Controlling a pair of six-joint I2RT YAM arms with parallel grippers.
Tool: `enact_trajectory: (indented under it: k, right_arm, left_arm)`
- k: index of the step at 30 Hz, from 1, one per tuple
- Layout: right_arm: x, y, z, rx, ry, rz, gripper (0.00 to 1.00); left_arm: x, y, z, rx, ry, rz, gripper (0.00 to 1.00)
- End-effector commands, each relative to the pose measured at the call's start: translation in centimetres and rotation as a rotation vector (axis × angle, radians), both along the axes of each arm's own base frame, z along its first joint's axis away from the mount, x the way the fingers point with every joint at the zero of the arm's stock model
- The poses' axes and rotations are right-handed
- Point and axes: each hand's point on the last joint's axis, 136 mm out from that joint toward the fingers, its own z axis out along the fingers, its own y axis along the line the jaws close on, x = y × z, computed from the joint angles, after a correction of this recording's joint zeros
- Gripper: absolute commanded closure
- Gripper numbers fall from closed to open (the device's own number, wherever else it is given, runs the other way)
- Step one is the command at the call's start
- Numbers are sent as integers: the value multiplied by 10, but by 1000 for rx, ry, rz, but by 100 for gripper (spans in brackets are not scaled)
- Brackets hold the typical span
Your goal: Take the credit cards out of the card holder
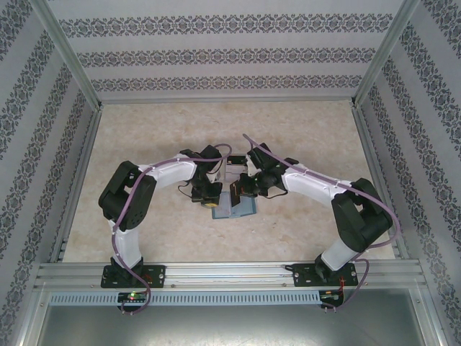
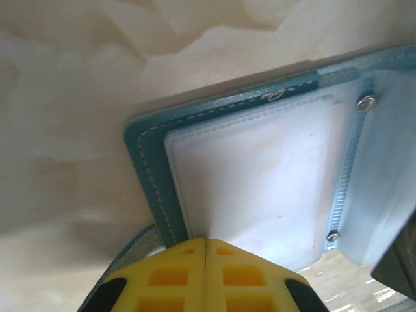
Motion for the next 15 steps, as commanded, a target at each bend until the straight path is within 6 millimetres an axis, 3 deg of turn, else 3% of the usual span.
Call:
enact_trajectory:
  k: [1, 15]
  right_arm:
    - [10, 1, 22, 17, -81, 28, 99]
    - [32, -11, 59, -16, -293, 296, 100]
  left_arm:
    - [-1, 3, 12, 17, -38, 10, 100]
    - [3, 12, 12, 48, -81, 29, 99]
